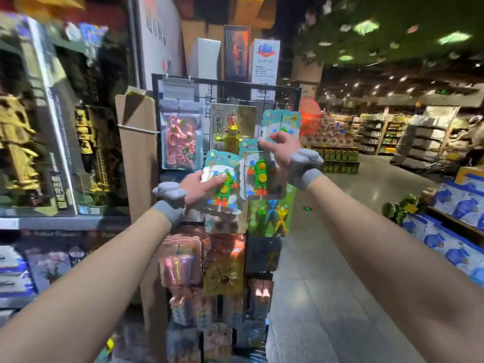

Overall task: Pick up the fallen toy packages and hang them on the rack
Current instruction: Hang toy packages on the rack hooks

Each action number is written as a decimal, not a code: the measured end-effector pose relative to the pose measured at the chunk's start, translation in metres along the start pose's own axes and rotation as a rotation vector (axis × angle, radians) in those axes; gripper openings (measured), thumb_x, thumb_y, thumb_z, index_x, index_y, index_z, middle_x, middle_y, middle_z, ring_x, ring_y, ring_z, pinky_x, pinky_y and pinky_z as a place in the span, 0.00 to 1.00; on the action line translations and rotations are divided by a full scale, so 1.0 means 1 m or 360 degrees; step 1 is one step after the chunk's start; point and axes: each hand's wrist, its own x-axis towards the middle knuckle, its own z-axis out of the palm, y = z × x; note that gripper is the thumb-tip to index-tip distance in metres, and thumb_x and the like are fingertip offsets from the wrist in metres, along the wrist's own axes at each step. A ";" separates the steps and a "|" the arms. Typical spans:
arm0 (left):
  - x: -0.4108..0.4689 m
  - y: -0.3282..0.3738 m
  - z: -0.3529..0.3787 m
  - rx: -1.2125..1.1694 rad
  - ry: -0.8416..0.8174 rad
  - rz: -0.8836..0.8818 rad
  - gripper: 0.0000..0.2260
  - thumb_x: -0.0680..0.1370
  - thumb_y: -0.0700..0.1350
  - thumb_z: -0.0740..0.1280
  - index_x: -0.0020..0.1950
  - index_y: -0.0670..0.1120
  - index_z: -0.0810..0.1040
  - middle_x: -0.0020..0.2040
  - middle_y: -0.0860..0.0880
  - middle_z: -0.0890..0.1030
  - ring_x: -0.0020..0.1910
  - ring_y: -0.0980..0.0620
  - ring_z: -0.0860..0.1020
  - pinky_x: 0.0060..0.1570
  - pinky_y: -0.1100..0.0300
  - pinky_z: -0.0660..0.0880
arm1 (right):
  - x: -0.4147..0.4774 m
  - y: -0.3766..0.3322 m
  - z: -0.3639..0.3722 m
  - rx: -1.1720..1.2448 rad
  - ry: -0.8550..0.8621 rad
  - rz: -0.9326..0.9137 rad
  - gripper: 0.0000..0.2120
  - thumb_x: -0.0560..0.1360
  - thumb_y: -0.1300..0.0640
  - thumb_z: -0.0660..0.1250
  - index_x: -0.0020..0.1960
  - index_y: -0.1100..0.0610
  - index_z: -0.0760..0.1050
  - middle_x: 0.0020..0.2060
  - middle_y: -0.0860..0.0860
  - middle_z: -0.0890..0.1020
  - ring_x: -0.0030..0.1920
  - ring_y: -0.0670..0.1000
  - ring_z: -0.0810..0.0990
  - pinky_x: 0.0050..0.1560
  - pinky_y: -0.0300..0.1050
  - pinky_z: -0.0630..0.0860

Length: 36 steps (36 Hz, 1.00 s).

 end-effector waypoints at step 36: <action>-0.003 0.025 -0.030 -0.0058 0.0056 0.0039 0.30 0.69 0.66 0.68 0.63 0.47 0.78 0.55 0.51 0.83 0.50 0.56 0.82 0.44 0.67 0.75 | 0.062 -0.036 -0.045 0.0082 0.0243 -0.0009 0.05 0.78 0.54 0.66 0.52 0.51 0.80 0.49 0.46 0.82 0.48 0.44 0.79 0.41 0.36 0.75</action>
